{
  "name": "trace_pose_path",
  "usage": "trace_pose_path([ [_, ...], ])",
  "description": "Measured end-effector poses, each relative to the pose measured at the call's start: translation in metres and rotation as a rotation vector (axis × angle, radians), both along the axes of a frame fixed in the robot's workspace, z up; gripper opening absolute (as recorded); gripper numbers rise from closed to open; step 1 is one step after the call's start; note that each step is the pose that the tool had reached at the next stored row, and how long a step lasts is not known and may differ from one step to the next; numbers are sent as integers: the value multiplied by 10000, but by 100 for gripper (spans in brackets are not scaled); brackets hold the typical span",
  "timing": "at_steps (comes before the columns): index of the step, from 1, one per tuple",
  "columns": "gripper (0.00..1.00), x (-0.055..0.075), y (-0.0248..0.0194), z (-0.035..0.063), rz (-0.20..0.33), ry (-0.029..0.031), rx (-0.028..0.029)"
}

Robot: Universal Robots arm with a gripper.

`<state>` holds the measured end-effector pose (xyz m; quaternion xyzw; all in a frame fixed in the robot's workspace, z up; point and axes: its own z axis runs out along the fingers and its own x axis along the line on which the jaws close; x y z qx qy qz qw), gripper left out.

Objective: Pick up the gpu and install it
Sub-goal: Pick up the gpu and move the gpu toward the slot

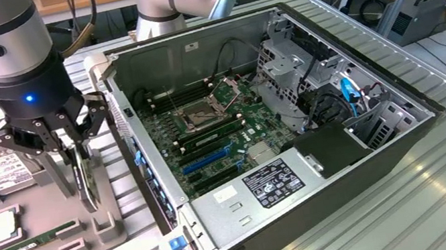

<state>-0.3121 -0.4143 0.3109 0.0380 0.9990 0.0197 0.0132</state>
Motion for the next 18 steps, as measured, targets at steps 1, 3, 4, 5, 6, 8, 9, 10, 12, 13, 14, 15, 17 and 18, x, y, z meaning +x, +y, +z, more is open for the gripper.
trace_pose_path([
  [1, 27, 0, 0, 5, 0, 0, 0],
  [3, 27, 0, 0, 31, 0, 0, 0],
  [4, 27, 0, 0, 48, 0, -1, 0],
  [5, 27, 0, 0, 65, 0, 0, 0],
  [6, 27, 0, 0, 79, 0, 0, 0],
  [8, 27, 0, 0, 108, 0, 0, 0],
  [9, 27, 0, 0, 121, 0, 0, 0],
  [10, 27, 0, 0, 130, 0, -1, 0],
  [12, 27, 0, 0, 141, 0, 0, 0],
  [13, 27, 0, 0, 146, 1, 0, 0],
  [14, 27, 0, 0, 151, 0, -1, 0],
  [15, 27, 0, 0, 156, 0, 0, 0],
  [17, 27, 0, 0, 166, 0, 0, 0],
  [18, 27, 0, 0, 171, 0, -1, 0],
])
